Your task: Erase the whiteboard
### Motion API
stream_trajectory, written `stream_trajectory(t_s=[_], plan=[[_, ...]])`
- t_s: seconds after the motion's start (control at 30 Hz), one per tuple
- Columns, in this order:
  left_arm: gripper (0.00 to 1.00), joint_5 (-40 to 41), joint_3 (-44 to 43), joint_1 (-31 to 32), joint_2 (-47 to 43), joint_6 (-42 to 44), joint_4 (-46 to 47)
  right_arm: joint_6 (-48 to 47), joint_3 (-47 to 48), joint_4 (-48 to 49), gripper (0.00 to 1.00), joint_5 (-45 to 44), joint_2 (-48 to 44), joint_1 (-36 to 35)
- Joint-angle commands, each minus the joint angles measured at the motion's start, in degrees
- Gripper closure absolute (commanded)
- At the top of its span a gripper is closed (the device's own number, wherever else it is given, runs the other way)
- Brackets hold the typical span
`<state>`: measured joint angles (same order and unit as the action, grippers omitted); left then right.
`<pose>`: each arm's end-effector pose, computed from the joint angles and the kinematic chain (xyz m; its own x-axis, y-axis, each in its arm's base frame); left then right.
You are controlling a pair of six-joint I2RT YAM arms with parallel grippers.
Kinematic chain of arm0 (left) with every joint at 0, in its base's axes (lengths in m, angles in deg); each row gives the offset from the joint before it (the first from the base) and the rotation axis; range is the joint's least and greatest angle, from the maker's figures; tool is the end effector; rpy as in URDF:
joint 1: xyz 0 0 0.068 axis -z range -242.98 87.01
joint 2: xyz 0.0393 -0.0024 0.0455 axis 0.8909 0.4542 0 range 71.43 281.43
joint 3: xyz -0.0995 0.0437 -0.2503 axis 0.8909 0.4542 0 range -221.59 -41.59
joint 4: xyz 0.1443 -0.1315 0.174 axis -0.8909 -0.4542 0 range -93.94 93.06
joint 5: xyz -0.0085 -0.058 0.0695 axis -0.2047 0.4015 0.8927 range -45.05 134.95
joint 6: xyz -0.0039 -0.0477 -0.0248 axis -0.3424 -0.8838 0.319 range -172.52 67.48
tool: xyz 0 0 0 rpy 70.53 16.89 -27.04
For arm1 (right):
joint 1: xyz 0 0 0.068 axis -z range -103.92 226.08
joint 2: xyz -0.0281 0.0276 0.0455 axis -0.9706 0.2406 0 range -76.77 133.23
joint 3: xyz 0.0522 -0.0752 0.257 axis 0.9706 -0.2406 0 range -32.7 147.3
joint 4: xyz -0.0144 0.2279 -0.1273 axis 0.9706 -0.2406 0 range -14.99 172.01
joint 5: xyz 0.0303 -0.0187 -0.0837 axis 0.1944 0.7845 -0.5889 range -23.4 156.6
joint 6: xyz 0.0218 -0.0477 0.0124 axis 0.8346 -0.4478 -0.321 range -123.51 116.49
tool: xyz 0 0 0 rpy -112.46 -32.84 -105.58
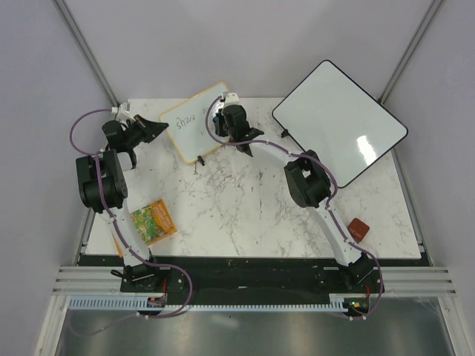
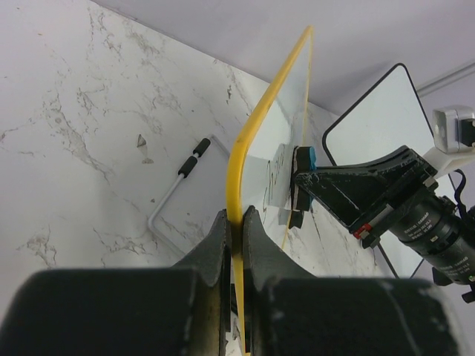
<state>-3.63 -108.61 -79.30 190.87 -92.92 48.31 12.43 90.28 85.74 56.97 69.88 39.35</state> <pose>0.4332 0.0990 0.1737 -0.4335 -0.5736 -0.6950 0.3247 0.6200 -0.7143 0.4777 0.3491 0.1780 -0.3901 0.0468 -0.9196 -0.3706 0.9063 0.2033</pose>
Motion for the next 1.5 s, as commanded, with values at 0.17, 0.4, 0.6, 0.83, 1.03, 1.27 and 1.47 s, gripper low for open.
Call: stream_trajectory(t_s=[0.17,0.4,0.6,0.83,1.03,1.27,1.47], plan=[[0.98,0.59,-1.27,-0.12,1.06,4.72,-1.13,-3.2,2.0,-10.41,1.0,7.5,3.9,-6.33],[0.98,0.41,-1.27,-0.12,1.15,4.28,-0.78,-3.47,2.97,-7.51,1.0,11.56,4.7,-9.06],[0.98,0.15,-1.0,-0.12,0.89,4.19,-0.87,0.92,2.35,-7.77,1.0,5.6,4.44,-7.75],[0.98,0.24,-1.0,-0.21,0.89,4.1,-0.7,3.57,0.95,-12.69,1.0,-11.0,1.89,-5.11],[0.98,0.41,-0.65,-0.12,0.62,4.1,-0.69,8.83,-0.11,-16.9,1.0,-11.56,1.53,-0.37],[0.98,0.41,-0.65,-0.12,0.62,4.28,-0.96,13.58,-1.6,-18.67,1.0,-8.05,1.36,5.35],[0.98,0.24,-0.74,-0.12,0.71,4.37,-1.13,12.89,-3.18,-15.25,1.0,-6.81,0.83,4.92]])
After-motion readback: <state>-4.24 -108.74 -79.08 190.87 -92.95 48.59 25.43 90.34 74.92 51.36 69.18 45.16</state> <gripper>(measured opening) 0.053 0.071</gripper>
